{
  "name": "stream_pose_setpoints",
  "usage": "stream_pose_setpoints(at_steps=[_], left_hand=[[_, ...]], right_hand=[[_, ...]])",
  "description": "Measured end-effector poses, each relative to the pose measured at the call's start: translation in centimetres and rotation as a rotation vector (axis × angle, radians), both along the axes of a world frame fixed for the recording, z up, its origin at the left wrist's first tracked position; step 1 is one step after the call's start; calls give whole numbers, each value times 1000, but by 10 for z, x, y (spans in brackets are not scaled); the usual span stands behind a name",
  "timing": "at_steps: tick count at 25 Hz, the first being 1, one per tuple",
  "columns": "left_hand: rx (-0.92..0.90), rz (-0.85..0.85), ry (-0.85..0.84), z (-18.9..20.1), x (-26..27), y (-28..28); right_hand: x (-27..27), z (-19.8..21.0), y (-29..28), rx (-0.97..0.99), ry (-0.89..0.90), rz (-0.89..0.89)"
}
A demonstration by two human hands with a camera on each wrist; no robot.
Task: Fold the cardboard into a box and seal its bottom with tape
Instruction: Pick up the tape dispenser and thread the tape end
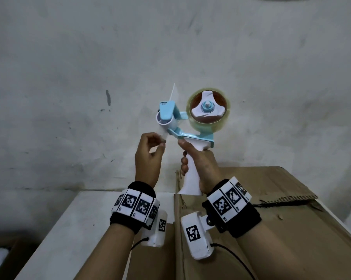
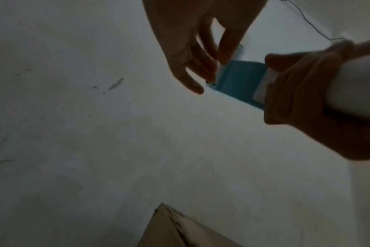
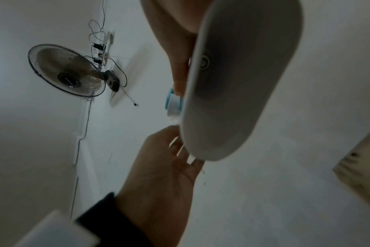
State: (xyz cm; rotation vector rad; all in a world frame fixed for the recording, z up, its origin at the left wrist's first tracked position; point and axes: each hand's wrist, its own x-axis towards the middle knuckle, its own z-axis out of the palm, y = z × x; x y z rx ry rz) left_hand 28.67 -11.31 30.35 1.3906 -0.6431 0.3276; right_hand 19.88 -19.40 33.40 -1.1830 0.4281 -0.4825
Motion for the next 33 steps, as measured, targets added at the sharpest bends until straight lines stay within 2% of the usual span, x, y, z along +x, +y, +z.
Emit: stream_pose_setpoints(at_steps=[2,4,9,12,14,18,20,24,28,33], left_hand=[[-32,-59,177,8,1,-1],[-39,-72,252,15,6,-2],[52,-47,54,12,15,4],[63,-38,110,10,14,5],[-27,-72,282,11,11,2],[-207,-331,757,21,7,-5],[-238,-395,828,28,6,-5],[-215,-241,708,33,5,-11],[-30,-97,443,28,-4,-14],[216,-46,246,37,1,-10]], right_hand=[[-2,-1,-3,-19,14,17],[-4,-4,-5,-32,13,31],[-8,-6,-15,-63,52,46],[-7,-10,-16,-85,67,47],[-5,-14,-12,-118,63,39],[1,-22,-8,-240,15,-84],[1,-22,-10,-307,-7,-138],[-3,-21,-15,-395,-23,-155],[-6,-18,-14,-425,-35,-170],[-14,-7,-22,-377,-42,-149]])
